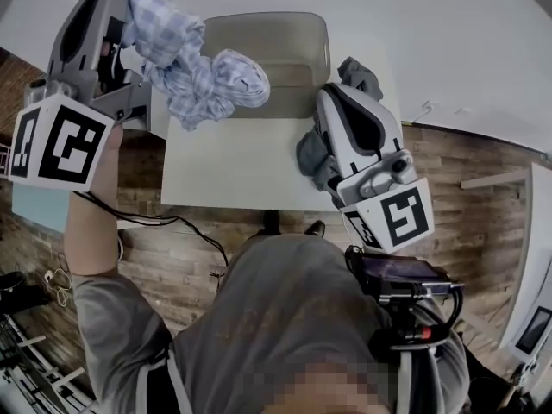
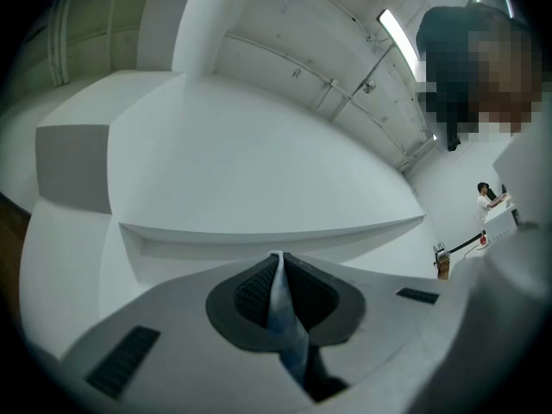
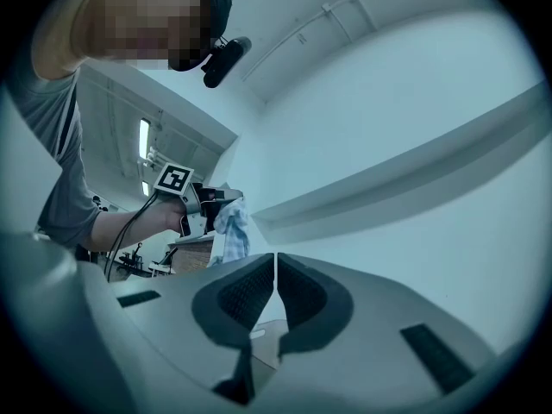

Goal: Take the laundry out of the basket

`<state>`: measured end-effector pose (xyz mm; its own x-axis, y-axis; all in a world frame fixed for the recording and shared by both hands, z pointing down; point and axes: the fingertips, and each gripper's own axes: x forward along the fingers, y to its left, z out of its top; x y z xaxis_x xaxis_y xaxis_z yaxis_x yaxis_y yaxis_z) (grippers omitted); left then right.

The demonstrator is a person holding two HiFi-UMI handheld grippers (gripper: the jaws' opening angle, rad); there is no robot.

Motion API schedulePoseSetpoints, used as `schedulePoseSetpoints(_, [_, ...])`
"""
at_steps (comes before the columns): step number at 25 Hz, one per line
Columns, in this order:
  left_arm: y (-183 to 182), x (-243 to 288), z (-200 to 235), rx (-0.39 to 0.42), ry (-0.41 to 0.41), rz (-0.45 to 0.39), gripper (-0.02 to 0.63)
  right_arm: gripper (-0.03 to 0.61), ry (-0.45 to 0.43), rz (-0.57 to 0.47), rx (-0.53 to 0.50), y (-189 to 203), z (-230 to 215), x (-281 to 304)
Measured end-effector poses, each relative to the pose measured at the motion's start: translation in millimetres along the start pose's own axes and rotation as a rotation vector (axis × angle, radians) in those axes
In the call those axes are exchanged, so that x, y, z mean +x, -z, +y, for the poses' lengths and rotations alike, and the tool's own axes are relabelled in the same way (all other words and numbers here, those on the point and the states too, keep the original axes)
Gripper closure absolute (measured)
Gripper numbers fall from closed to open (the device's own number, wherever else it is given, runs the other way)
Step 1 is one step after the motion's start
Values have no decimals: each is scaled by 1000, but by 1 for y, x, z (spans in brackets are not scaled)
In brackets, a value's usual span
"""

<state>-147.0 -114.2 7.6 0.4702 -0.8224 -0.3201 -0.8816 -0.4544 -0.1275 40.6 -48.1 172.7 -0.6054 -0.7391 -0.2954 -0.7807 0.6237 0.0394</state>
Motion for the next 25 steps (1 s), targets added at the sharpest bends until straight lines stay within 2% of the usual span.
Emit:
schedulePoseSetpoints(9, [13, -40, -17, 3, -12, 2, 601, 562, -34, 4, -12, 2, 6, -6])
schedulePoseSetpoints(14, [36, -59, -28, -31, -9, 34, 601, 563, -28, 16, -14, 3, 5, -18])
schedulePoseSetpoints(20, [74, -76, -35, -30, -33, 69, 601, 563, -14, 42, -16, 16, 1, -24])
schedulePoseSetpoints(25, [94, -82, -32, -57, -46, 114, 601, 563, -1, 57, -21, 8, -1, -15])
